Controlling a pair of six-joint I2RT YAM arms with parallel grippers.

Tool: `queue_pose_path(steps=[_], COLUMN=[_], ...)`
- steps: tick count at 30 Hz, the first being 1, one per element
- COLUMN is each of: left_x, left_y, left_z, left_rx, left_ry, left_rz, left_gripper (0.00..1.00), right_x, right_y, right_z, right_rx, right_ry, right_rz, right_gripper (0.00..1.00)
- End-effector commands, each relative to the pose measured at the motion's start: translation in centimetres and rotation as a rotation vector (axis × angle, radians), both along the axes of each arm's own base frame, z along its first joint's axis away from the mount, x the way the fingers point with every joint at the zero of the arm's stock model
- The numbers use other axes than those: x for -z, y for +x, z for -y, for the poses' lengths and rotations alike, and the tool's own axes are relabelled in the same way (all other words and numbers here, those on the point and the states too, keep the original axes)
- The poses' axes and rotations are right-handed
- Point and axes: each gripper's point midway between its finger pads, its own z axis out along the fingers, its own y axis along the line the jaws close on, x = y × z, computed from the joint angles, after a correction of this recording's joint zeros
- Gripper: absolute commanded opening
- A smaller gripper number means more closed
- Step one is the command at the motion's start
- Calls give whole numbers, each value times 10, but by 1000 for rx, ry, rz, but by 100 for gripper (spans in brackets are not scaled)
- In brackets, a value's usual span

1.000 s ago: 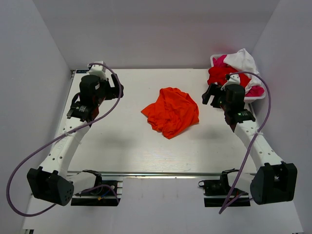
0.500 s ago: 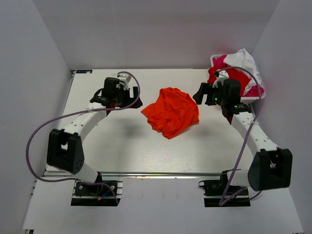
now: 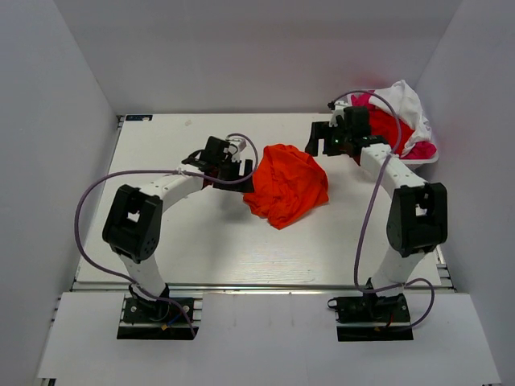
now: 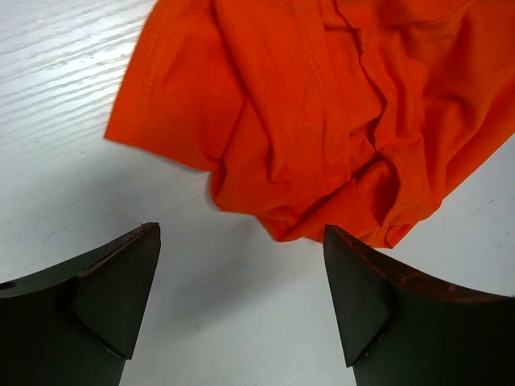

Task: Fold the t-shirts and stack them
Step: Flatten out the tshirt

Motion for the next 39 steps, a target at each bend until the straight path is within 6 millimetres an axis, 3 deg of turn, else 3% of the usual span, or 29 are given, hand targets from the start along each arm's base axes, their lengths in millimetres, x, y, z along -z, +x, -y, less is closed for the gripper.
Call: queue_pose_path(steps=[1, 2, 4, 6, 8, 14, 21, 25, 26, 27, 28, 30, 31, 33, 34, 37, 39], left_x=[-11, -6, 2, -2, 8, 19, 28, 37, 37, 37, 37, 41, 42, 42, 42, 22, 8], left_y=[9, 9, 9, 12, 11, 14, 11, 6, 7, 7, 7, 4, 5, 5, 6, 12, 16], left_z=[20, 20, 26, 33, 37, 40, 43, 45, 43, 43, 43, 46, 45, 45, 44, 44, 44], left_rx=[38, 38, 50, 61, 70, 63, 73, 82, 75, 75, 75, 85, 78, 78, 62, 41, 33], left_ry=[-27, -22, -15, -22, -11, 22, 30, 44, 51, 51, 51, 56, 63, 63, 67, 35, 15], left_rz=[32, 21, 5, 19, -2, -24, -41, -65, -61, -61, -61, -69, -65, -65, -65, 14, 64], left_gripper=[91, 91, 91, 91, 91, 83, 67, 48, 44, 40, 28, 15, 3, 0, 0, 0, 0], right_x=[-1, 17, 21, 29, 32, 49, 65, 76, 78, 78, 77, 76, 76, 78, 78, 75, 75], right_y=[10, 13, 17, 22, 25, 29, 20, 15, 14, 14, 14, 14, 13, 12, 11, 10, 9], right_z=[-3, -3, -7, -8, -10, -14, -22, -29, -29, -29, -31, -32, -33, -33, -33, -34, -35], right_rx=[13, 19, 20, 31, 42, 39, 3, -11, -9, -12, -19, -23, -24, -28, -29, -40, -45], right_ry=[-56, -70, -78, -86, -91, -97, -80, -64, -61, -59, -49, -47, -44, -41, -41, -34, -35], right_rz=[-17, -57, -71, -87, -90, -121, -170, -196, -204, -200, -195, -190, -195, -199, -201, -196, -197], right_gripper=[90, 90, 90, 90, 90, 90, 87, 83, 80, 71, 71, 67, 57, 41, 25, 0, 0])
